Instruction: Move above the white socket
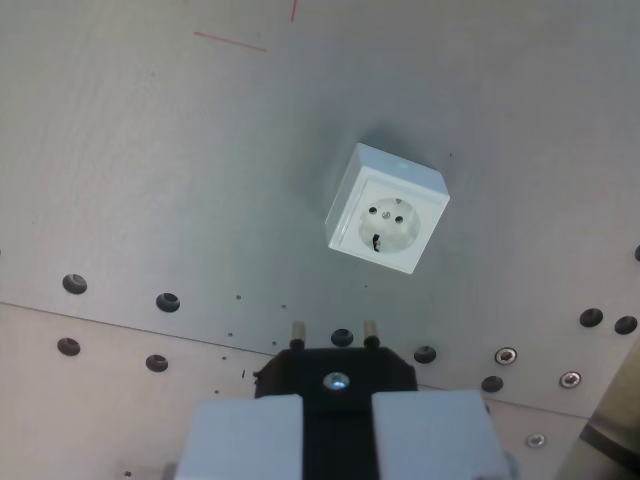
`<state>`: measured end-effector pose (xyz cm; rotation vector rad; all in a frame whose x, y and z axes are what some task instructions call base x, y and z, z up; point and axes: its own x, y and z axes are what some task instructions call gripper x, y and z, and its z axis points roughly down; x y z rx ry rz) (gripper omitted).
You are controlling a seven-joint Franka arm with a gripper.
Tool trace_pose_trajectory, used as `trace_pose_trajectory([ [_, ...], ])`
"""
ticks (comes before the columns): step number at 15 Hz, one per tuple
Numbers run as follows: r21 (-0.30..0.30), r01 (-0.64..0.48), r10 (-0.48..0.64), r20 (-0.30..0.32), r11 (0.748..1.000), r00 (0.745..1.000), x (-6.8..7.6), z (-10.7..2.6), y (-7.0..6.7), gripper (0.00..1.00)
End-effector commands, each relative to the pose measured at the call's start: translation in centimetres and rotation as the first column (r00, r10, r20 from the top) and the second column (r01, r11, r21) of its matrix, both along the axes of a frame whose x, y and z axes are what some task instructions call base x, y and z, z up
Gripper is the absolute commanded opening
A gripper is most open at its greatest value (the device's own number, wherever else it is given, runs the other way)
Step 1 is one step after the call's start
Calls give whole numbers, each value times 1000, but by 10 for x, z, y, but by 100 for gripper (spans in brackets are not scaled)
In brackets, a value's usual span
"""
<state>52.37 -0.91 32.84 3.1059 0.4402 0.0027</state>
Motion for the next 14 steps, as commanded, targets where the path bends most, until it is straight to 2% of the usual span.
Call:
trace_pose_trajectory([
  [1,0,0,0,0,1000,1000,0,0,0,0],
  [8,0,10,-10,2,1000,1000,-1,-1,0,0],
  [14,-1,43,-43,19,999,999,-3,-8,-3,0],
])
